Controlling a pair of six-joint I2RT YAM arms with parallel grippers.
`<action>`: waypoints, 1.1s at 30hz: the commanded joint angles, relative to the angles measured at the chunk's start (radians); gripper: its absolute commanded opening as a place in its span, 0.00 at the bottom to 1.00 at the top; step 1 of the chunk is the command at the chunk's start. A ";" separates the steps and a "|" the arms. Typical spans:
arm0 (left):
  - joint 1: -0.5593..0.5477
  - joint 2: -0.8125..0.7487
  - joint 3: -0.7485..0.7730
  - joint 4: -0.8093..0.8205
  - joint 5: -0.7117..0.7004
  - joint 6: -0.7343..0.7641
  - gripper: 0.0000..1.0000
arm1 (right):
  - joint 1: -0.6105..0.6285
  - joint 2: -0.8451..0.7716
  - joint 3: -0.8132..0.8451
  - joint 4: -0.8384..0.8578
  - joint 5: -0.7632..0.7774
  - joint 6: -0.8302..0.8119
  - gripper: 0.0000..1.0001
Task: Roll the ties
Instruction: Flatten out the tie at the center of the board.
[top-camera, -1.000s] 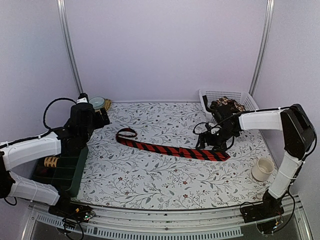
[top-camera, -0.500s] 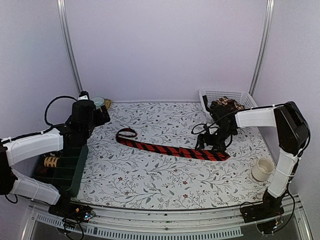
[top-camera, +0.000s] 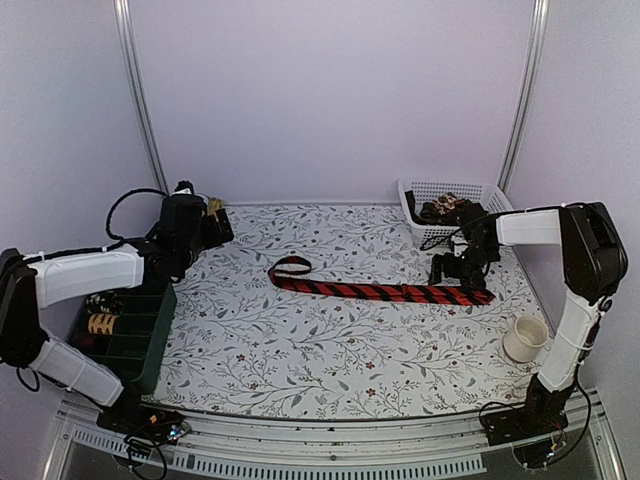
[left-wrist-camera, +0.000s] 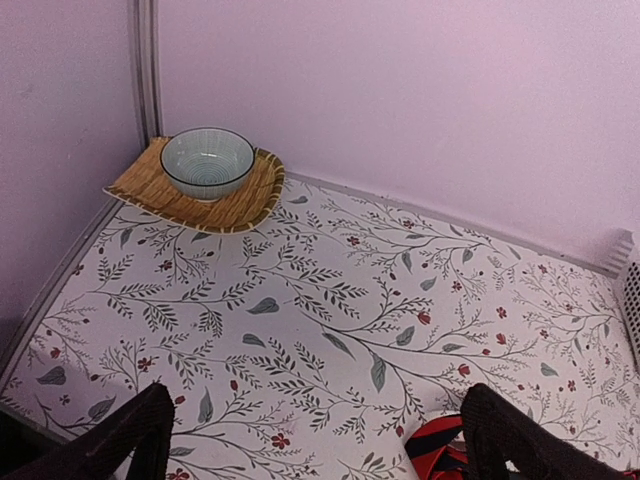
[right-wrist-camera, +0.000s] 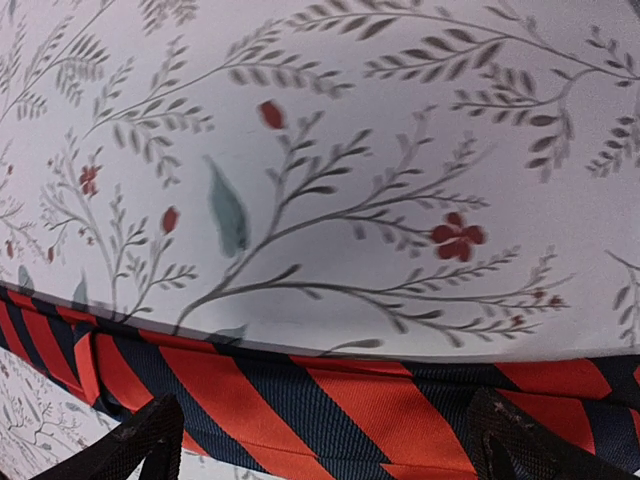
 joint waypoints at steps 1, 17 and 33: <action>0.009 0.041 0.037 0.027 0.070 -0.024 1.00 | -0.057 0.040 -0.022 -0.116 0.127 -0.004 1.00; -0.092 0.317 0.293 0.057 0.250 0.251 1.00 | 0.013 -0.206 0.004 0.014 -0.025 0.005 1.00; -0.233 0.748 0.658 -0.098 0.224 0.485 1.00 | 0.090 -0.200 -0.140 0.283 -0.151 0.100 1.00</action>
